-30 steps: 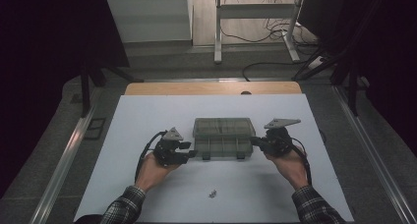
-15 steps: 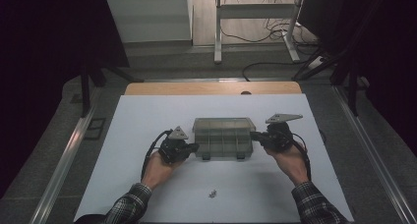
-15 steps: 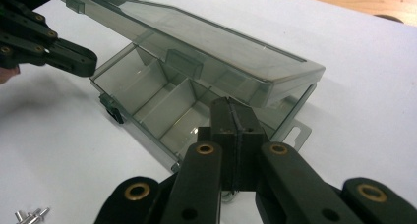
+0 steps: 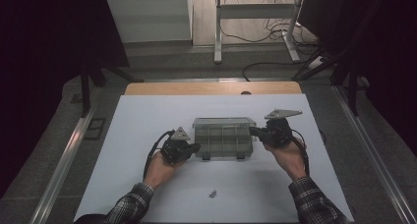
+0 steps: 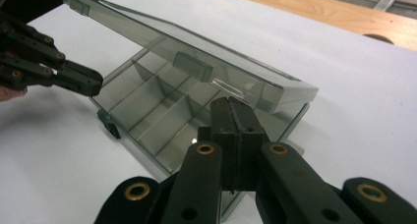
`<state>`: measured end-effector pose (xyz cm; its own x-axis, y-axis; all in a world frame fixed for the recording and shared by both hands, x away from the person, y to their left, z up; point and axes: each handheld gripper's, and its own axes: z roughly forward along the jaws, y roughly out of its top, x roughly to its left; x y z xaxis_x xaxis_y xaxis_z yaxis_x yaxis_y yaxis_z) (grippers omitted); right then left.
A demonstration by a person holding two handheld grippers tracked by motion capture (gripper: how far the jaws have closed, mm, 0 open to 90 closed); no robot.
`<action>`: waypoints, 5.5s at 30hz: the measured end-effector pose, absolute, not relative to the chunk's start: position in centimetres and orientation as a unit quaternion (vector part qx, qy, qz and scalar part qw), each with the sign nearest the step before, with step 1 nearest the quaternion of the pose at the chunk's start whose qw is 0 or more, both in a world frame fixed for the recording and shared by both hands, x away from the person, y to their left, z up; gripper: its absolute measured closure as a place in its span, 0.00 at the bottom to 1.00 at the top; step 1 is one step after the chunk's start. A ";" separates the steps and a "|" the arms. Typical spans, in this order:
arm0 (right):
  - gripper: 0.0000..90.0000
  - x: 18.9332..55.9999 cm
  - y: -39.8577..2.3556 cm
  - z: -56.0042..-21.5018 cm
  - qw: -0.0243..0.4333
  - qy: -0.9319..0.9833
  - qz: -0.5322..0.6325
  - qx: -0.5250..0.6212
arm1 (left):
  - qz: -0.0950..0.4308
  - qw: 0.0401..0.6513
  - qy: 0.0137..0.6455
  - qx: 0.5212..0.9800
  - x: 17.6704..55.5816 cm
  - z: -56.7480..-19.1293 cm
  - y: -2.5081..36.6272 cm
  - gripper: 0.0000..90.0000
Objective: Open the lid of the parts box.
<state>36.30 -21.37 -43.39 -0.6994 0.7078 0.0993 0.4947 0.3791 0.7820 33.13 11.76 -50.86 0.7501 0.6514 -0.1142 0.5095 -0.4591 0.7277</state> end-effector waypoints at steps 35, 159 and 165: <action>0.99 40.0 -20.5 -41.2 0.160 0.806 0.431 0.372 | 0.117 0.385 0.328 0.855 32.9 -51.0 11.5 0.96; 0.90 44.7 -20.2 -43.0 0.165 0.798 0.414 0.406 | 0.106 0.402 0.343 0.842 33.1 -50.9 11.6 0.85; 0.83 44.2 -20.1 -42.8 0.164 0.802 0.411 0.401 | 0.109 0.404 0.349 0.839 33.1 -50.7 11.8 0.77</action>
<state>44.20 -20.10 -42.78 -0.6245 0.7782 0.0661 0.5083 0.3408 0.7909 33.11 11.76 -50.72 0.7320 0.6741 -0.0988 0.4978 -0.4301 0.7531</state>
